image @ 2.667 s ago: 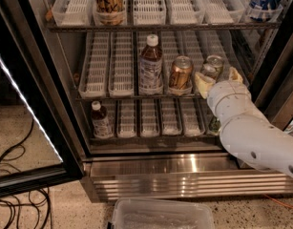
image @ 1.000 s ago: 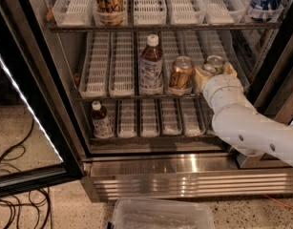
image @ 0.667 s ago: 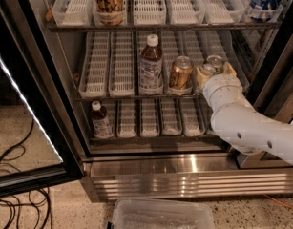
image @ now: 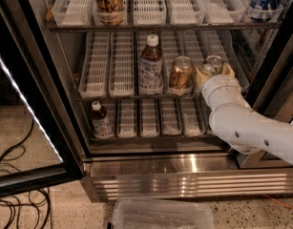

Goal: Pick 7up can from middle shelf of fridge

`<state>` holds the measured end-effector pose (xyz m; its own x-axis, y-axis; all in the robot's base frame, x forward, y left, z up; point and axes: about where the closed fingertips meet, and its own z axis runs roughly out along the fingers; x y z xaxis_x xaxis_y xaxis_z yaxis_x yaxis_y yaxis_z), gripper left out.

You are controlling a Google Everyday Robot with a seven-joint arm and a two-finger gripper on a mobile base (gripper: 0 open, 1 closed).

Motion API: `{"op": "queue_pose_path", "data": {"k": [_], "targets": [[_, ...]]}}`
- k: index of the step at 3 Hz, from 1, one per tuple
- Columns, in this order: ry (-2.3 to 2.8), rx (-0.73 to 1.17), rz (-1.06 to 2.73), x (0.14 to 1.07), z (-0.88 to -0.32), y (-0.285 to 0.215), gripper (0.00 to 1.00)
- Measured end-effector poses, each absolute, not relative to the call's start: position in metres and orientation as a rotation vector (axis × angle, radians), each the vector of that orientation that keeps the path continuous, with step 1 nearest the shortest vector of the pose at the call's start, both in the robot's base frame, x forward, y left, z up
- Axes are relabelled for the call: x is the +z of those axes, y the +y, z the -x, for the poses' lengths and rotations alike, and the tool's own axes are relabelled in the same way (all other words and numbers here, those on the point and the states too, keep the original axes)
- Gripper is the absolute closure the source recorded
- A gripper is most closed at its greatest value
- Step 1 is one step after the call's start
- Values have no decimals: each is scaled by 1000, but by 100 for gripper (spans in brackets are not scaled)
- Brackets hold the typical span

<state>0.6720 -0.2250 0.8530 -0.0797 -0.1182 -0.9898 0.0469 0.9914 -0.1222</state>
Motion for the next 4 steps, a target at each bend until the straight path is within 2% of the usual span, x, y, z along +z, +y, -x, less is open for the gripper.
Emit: {"op": "queue_pose_path", "data": {"k": [1, 2, 4], "targets": [[1645, -137, 55, 853, -672, -225, 81], [1640, -99, 38, 863, -669, -226, 100], [1619, 131, 61, 920, -640, -217, 100]]}}
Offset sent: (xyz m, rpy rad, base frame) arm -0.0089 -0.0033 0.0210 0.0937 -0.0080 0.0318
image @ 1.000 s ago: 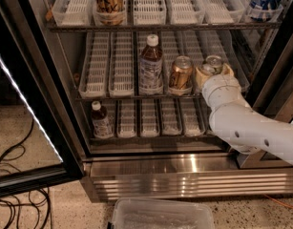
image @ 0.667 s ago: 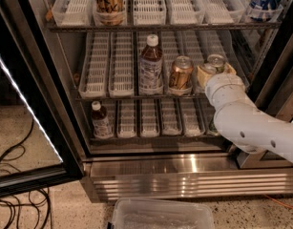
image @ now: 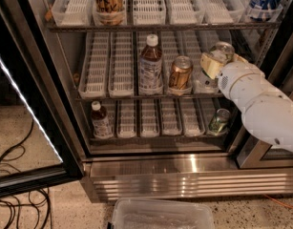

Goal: Pick 7up can from middle shelf of fridge

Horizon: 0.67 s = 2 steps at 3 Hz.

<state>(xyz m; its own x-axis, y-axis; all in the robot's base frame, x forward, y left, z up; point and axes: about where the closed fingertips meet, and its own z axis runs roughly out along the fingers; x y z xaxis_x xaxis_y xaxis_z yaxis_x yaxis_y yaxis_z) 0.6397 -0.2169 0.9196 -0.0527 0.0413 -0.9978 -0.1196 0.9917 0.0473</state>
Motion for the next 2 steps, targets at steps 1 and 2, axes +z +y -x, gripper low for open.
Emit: {"op": "queue_pose_path", "data": {"k": [1, 2], "targets": [[1641, 286, 39, 934, -637, -214, 100], [1682, 359, 24, 923, -629, -269, 100]]}}
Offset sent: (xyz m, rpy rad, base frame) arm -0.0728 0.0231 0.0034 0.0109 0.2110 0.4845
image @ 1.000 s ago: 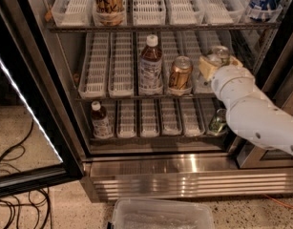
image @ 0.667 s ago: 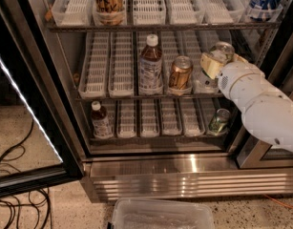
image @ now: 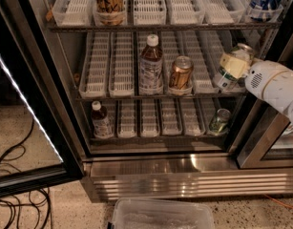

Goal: Pick 7up can from middle shelf of fridge

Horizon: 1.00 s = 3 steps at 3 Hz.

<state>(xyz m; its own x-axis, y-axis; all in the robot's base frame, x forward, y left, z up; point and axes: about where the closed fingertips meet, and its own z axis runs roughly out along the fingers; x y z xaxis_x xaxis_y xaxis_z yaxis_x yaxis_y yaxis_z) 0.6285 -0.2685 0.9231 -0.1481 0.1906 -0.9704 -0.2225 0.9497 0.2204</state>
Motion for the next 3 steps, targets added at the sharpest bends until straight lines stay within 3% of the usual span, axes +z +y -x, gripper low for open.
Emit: {"op": "queue_pose_path", "data": {"k": [2, 3], "targets": [[1697, 408, 69, 921, -618, -248, 100], [1718, 500, 158, 921, -588, -234, 100]]}}
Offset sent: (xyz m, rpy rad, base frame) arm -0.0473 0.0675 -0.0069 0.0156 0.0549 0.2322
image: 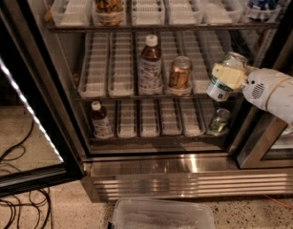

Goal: Pick 7up can from middle shelf of fridge

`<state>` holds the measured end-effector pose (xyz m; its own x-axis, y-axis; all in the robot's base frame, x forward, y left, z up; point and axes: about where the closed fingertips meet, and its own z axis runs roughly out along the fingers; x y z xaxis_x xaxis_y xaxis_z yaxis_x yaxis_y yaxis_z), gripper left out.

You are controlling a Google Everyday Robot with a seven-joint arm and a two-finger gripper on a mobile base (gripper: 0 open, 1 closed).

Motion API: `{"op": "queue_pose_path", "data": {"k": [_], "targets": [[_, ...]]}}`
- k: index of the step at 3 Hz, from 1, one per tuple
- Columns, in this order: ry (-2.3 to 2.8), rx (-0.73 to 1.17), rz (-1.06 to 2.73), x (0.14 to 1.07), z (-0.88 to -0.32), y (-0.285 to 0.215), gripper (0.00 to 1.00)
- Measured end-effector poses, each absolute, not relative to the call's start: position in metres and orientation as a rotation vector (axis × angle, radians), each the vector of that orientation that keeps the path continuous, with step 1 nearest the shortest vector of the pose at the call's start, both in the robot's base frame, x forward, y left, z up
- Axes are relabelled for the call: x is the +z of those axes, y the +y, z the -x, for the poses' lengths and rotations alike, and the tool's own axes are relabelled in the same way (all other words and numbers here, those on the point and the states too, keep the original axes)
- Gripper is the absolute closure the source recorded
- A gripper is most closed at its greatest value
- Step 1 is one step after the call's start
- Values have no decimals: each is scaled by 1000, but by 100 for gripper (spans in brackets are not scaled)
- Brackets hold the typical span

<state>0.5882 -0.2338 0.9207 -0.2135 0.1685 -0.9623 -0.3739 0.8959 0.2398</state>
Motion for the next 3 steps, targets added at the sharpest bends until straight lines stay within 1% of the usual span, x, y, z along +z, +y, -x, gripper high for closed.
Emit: {"op": "queue_pose_path", "data": {"k": [1, 2, 3], "targets": [[1699, 640, 279, 949, -553, -192, 100], [1648, 793, 375, 983, -523, -163, 100], [1658, 808, 401, 982, -520, -154, 100]]}}
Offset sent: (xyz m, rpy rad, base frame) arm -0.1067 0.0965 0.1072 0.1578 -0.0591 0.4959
